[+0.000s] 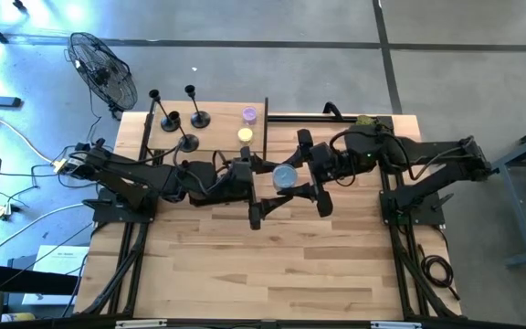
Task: Pick & Place candle stick holders
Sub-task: Put the blue candle on the shelf
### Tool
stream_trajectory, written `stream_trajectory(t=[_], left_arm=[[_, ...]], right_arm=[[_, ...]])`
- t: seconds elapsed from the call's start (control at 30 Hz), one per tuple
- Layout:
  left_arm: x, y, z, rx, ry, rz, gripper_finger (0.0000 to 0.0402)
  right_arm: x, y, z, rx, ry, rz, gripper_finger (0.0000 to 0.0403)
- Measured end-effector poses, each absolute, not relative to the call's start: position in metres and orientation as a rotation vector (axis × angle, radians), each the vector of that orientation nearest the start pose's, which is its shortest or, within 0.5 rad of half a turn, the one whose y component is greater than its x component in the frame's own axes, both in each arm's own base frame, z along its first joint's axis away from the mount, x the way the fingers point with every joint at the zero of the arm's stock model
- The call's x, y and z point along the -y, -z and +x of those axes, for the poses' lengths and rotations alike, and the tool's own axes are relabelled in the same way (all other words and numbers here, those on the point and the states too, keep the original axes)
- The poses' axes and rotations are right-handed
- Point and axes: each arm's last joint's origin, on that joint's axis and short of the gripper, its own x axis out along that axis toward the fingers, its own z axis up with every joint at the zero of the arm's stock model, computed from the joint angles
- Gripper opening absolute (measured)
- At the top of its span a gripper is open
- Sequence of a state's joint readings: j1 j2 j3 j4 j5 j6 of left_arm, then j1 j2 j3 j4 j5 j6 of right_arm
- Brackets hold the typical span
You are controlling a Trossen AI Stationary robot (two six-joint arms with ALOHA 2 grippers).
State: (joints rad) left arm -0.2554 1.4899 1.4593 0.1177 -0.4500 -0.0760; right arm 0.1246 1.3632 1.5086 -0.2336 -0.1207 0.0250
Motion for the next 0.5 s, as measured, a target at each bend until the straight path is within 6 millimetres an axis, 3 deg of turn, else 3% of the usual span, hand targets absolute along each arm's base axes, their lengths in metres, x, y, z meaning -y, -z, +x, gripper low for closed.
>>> stream_trajectory(t=[0.5], left_arm=[[0.0677, -0.4273, 0.3329, 0.092, -0.171, -0.112, 0.0355]], right_arm=[[-0.0405, -0.4491, 0.2926, -0.086, -0.257, 0.035, 0.0221]])
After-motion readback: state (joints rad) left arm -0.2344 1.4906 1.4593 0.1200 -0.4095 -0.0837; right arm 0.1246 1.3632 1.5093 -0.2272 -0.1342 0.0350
